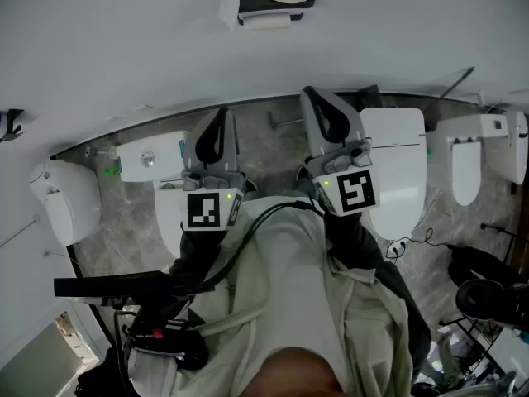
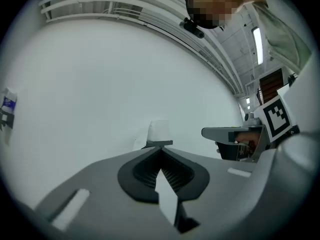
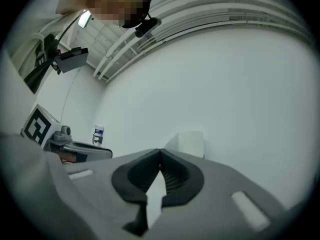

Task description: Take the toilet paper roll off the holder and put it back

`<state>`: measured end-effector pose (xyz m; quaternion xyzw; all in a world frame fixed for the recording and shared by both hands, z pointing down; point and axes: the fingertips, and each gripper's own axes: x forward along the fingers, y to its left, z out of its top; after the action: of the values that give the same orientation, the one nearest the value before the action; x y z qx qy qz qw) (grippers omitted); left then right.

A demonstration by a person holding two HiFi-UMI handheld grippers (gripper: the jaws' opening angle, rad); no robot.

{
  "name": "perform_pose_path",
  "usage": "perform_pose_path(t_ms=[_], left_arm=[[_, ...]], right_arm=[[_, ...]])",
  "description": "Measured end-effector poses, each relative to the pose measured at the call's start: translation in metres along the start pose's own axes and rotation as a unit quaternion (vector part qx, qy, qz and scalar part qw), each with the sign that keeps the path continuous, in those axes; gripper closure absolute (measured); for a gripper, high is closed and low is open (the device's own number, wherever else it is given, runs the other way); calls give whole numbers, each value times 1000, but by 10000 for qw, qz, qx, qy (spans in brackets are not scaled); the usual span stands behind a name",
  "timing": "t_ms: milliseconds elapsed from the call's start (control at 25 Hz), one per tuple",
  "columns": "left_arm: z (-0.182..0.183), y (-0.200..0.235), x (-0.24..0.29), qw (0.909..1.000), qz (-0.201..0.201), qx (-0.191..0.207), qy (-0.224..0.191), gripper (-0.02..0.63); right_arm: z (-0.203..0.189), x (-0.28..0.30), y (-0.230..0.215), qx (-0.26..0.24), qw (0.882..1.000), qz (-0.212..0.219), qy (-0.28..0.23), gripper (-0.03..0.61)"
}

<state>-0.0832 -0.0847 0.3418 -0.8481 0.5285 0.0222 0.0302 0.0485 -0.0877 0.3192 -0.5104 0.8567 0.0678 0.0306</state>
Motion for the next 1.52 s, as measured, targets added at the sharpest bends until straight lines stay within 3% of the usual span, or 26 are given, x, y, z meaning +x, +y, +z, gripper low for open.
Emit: perform_pose_path(t_ms=[480,800,1000,1080,1160,1240,1320,1520], left_arm=[[-4,-7,6,9999,-46,-98,13,607],[-4,-6,5,9999,51,-144,4,607],[-4,3,3,9996,202,-190,12,607],[-4,7,1,9994,269,-194,6,607],[-3,10,0,9992,335,-196,-12,607],[-2,14,-1,9990,402,-194,-32,607],[-1,19,-1,9987,466,-197,-47,607],[1,33,-6,9975,677,-183,-65,607]], right_arm=[[-6,-4,-11,-44,9998,-170,59,577],[-22,26,-40,-455,9979,-131,447,577],[-3,69,-70,-513,9985,-187,-24,565],[1,87,-82,-358,9990,-248,-73,490],[1,107,-91,-224,9994,-277,0,347],[1,129,-100,-251,9990,-332,151,270],[1,151,-109,-311,9984,-374,290,220],[-5,202,-123,-196,9973,-285,652,173]])
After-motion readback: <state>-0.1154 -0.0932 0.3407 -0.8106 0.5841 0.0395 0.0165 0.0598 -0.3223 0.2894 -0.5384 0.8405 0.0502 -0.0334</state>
